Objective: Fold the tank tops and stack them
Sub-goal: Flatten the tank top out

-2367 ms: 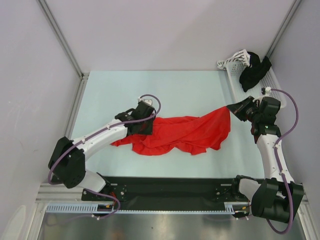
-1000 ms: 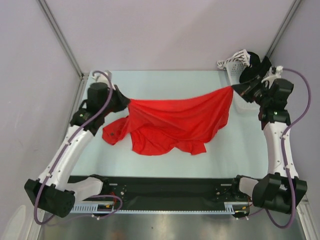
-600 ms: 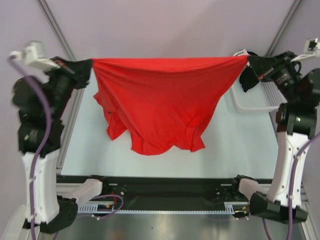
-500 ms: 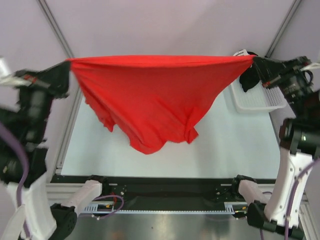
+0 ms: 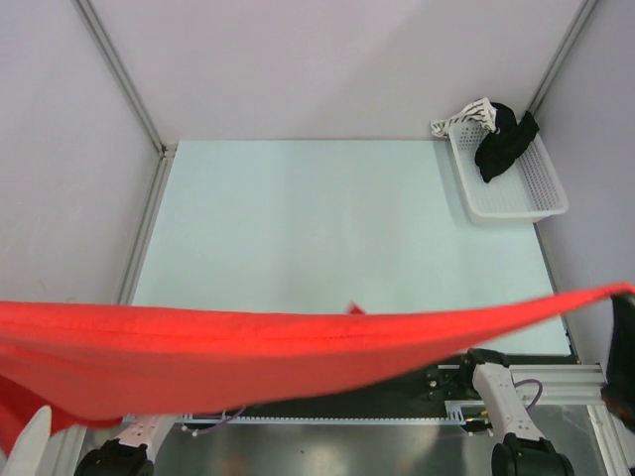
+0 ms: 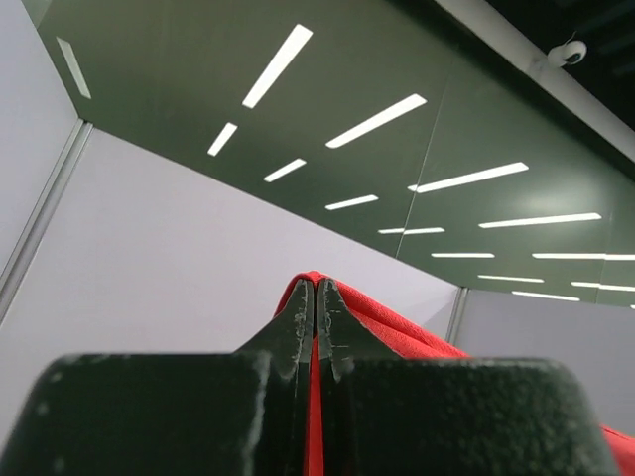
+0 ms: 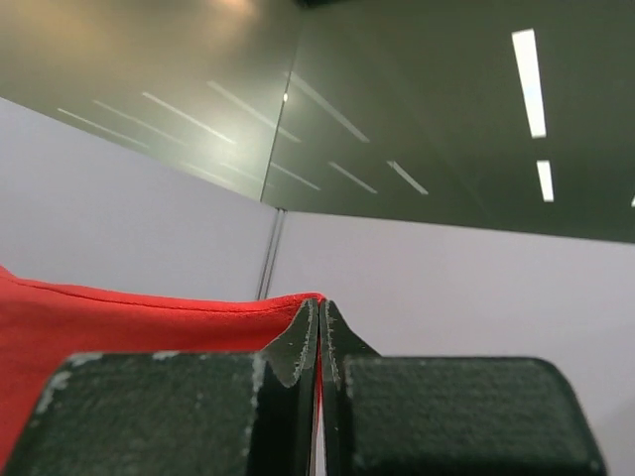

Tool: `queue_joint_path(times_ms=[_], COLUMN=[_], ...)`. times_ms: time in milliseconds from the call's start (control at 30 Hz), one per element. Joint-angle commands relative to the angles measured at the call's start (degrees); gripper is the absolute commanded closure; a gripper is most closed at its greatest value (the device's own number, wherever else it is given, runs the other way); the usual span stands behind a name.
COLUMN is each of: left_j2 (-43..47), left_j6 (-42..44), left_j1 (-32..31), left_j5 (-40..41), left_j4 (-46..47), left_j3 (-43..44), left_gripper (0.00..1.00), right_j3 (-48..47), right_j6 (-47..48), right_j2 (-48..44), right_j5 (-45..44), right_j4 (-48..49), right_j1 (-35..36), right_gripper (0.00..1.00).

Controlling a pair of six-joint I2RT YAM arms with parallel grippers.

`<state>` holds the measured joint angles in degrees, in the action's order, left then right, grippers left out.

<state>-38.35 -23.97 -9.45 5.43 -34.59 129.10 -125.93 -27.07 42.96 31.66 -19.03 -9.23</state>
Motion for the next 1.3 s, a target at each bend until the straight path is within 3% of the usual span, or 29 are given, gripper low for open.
queue_joint_path(times_ms=[0, 167, 300, 367, 500, 700, 800, 900, 1067, 1267], left_j2=[-7.4, -11.3, -13.9, -16.0, -27.4, -42.8, -54.3, -66.4, -82.5, -97.3], left_j6=[0.8, 0.5, -1.1, -2.5, -4.6, -7.1, -8.0, -9.1, -8.8, -7.2], left_j1=[0.2, -0.4, -0.3, -0.4, 0.0, 0.2, 0.3, 0.2, 0.2, 0.2], left_j5=[1.2, 2.0, 1.8, 1.7, -1.1, -3.5, -4.5, -6.9, -5.6, -4.7], left_j4=[-4.0, -1.3, 7.4, 12.7, 19.5, 38.7, 45.6, 47.9, 45.7, 35.9], left_j3=[-1.2, -8.9, -26.6, -31.3, -39.2, -48.4, -47.4, -41.1, -28.9, -5.7], left_gripper=[1.00, 1.00, 1.00, 1.00, 1.00, 1.00, 1.00, 1.00, 1.00, 1.00], right_j3=[-2.8, 4.2, 18.7, 23.8, 34.3, 37.6, 34.9, 28.9, 11.3, -4.6], right_j6=[1.7, -2.1, -6.2, -6.5, -10.1, -13.9, -15.1, -16.7, -17.2, -18.9], right_j2=[5.4, 11.0, 17.8, 20.7, 28.9, 45.6, 56.9, 70.4, 87.4, 101.2], right_j5=[-3.6, -1.3, 1.1, 0.0, 1.8, 0.7, 0.2, 0.7, 2.2, 2.4], right_j4=[-7.9, -6.5, 2.2, 5.9, 15.4, 28.9, 34.7, 39.3, 38.5, 34.1], right_j1=[1.2, 1.2, 1.1, 1.1, 0.6, -0.2, -0.5, -0.6, -0.5, -0.6], right_gripper=[1.00, 1.00, 1.00, 1.00, 1.00, 1.00, 1.00, 1.00, 1.00, 1.00])
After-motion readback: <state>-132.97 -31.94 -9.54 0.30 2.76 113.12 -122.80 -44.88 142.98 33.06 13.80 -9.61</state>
